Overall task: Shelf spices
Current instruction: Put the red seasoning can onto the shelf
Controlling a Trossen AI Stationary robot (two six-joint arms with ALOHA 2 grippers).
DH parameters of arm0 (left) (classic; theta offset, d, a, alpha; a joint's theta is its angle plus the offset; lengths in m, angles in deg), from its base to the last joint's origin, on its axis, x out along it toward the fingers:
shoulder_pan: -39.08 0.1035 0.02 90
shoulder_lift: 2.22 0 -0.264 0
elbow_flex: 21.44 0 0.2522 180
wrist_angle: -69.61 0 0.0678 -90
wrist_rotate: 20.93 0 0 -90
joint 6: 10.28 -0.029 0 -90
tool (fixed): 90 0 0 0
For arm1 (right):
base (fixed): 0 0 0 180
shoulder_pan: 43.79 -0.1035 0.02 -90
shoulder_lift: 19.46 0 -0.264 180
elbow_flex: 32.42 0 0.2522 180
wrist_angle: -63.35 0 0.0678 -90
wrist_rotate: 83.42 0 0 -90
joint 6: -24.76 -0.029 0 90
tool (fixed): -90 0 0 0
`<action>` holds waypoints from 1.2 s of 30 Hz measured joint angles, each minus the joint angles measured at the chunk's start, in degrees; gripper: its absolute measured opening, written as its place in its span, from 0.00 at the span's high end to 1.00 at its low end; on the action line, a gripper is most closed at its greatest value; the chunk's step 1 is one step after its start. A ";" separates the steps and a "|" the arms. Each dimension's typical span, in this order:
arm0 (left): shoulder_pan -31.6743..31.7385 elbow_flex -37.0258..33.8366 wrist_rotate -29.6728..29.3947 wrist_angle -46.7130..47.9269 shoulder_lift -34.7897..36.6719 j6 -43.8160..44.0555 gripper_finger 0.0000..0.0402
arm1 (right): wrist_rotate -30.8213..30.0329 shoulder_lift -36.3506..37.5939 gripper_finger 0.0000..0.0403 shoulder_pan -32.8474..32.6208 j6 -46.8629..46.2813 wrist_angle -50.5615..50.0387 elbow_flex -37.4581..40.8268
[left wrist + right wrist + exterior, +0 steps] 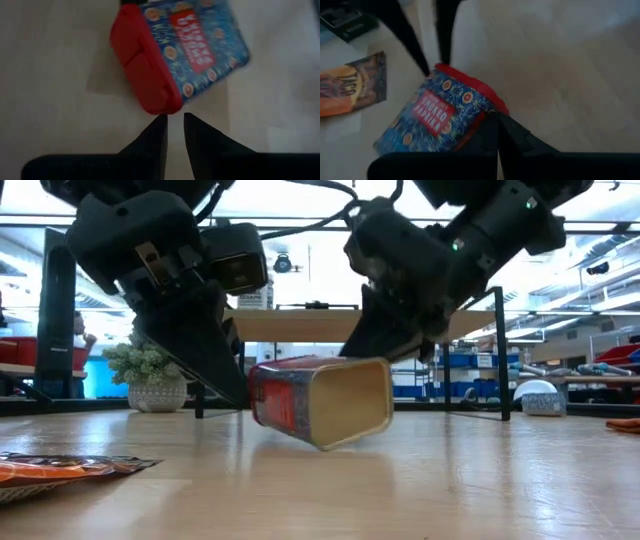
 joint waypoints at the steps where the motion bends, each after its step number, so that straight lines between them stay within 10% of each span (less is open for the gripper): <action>1: 0.01 0.86 -0.67 2.24 0.00 -0.46 0.83 | -0.14 0.41 1.00 -0.13 0.06 -0.02 0.00; 36: -1.65 12.92 -14.44 22.67 0.09 -5.55 0.83 | -10.61 3.35 1.00 -5.47 3.47 -1.42 -0.02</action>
